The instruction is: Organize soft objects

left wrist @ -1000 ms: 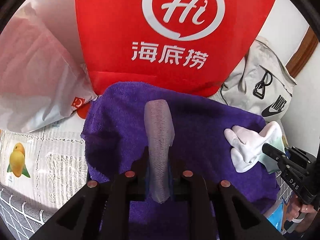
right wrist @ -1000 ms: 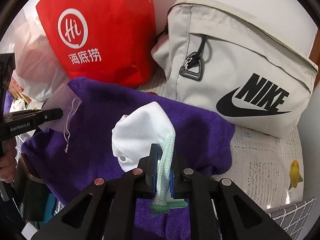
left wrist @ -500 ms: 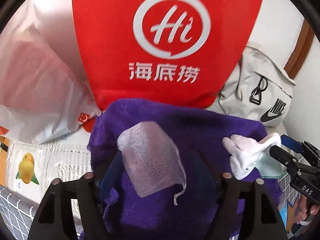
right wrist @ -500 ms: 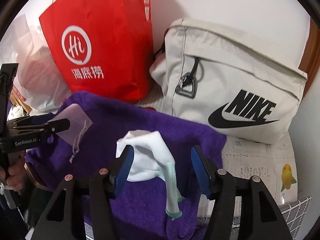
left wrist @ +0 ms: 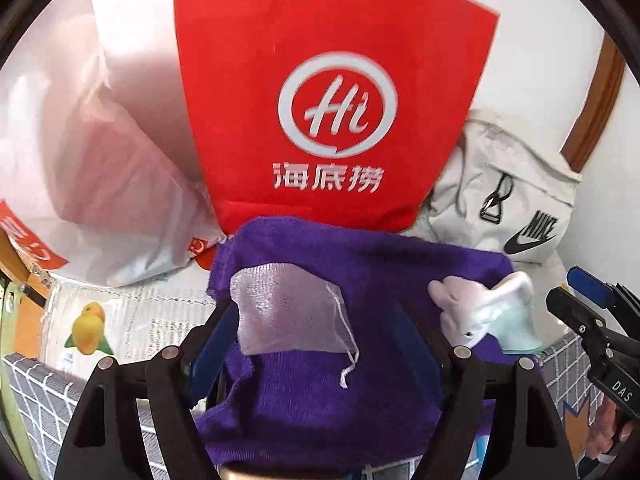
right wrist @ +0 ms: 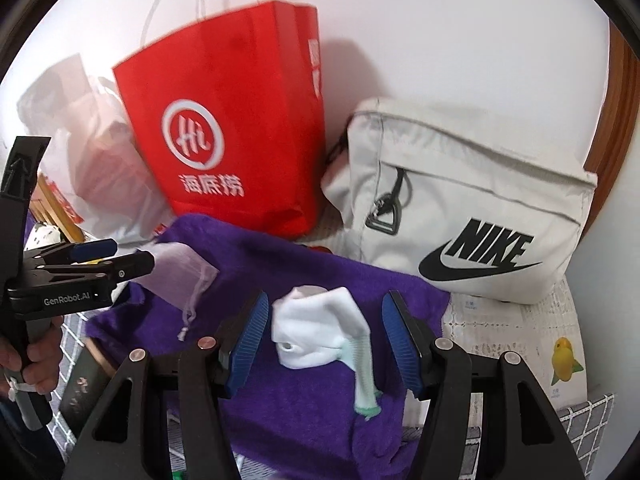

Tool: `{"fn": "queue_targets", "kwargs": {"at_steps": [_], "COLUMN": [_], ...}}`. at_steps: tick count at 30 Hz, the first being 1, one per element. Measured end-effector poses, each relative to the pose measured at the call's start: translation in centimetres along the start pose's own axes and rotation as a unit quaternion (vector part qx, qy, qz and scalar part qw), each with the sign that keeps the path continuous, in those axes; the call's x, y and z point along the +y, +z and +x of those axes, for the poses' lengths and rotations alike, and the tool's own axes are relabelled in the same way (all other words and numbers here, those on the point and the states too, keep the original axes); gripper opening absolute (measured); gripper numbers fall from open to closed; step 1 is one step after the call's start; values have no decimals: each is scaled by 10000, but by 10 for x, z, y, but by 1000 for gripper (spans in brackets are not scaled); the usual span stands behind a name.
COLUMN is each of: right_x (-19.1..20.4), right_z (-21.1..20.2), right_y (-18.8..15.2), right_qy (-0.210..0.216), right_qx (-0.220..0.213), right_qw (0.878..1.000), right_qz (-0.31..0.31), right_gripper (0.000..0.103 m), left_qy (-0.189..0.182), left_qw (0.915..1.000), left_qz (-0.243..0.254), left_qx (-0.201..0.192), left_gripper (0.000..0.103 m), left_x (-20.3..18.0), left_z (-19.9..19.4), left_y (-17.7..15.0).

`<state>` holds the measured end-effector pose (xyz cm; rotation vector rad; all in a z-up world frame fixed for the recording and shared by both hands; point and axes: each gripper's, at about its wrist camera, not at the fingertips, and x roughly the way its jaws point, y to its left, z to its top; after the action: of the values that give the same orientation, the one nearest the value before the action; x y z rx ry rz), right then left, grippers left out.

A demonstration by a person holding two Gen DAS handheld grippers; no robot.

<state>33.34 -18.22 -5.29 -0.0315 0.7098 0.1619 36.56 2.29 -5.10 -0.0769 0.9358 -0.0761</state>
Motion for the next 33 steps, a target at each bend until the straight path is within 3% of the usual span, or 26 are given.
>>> {"fn": "queue_targets", "kwargs": {"at_steps": [7, 12, 22, 25, 29, 33], "right_x": [27, 40, 54, 57, 56, 60], "right_z": [-48, -68, -132, -151, -164, -169], "right_y": [-10, -40, -133, -158, -186, -203], "right_qy": [265, 128, 173, 234, 414, 185], "right_qx": [-297, -158, -28, -130, -116, -49], "right_qw": [9990, 9991, 9997, 9996, 9987, 9998], "right_qz": [-214, -369, -160, 8, 288, 47], "right_gripper": [59, 59, 59, 59, 59, 59], "left_qy": [-69, -122, -328, -417, -342, -218], "left_qw": [9991, 9987, 9993, 9987, 9981, 9979], "left_qz": [94, 418, 3, -33, 292, 410], "left_qx": [-404, -268, 162, 278, 428, 452], "left_gripper": [78, 78, 78, 78, 78, 78], "left_x": [-8, -14, -4, -8, -25, -39], "left_z": [-52, -75, -122, -124, -123, -117], "left_y": [-9, -43, -141, -168, -198, -216]}}
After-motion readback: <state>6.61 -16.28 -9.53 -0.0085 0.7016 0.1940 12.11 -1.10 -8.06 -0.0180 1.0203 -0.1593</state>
